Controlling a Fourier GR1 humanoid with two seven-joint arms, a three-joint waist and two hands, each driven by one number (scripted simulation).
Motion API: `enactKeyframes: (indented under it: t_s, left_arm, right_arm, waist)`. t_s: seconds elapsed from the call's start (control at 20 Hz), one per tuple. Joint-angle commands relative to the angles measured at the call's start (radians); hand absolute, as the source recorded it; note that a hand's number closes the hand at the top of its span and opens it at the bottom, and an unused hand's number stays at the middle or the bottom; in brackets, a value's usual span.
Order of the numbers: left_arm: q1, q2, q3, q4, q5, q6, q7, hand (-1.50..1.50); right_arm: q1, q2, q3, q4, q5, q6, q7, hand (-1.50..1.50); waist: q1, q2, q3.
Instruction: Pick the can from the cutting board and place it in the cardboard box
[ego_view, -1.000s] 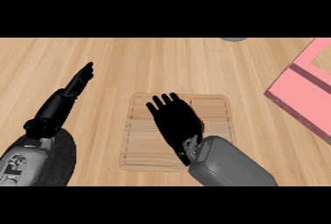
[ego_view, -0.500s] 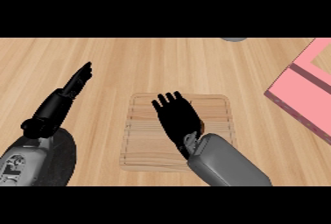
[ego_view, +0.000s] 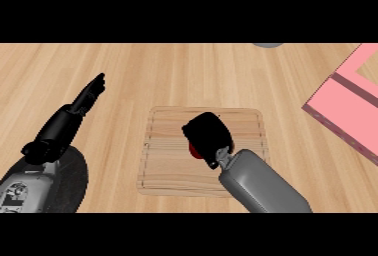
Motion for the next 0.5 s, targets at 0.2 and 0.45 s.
enactKeyframes:
  t_s: [0.2, 0.45]
  left_arm:
    - [0.005, -0.011, 0.021, 0.038, -0.018, -0.028, -0.05, 0.0]
    - [0.019, -0.022, 0.025, 0.012, -0.026, -0.018, -0.026, 0.0]
  right_arm:
    - [-0.004, 0.028, 0.033, 0.058, 0.125, -0.181, -0.129, 1.5]
    - [0.096, -0.074, -0.123, -0.025, 0.026, -0.213, -0.208, 1.5]
  waist:
    - [-0.003, 0.001, 0.0]
    - [-0.011, -0.001, 0.0]
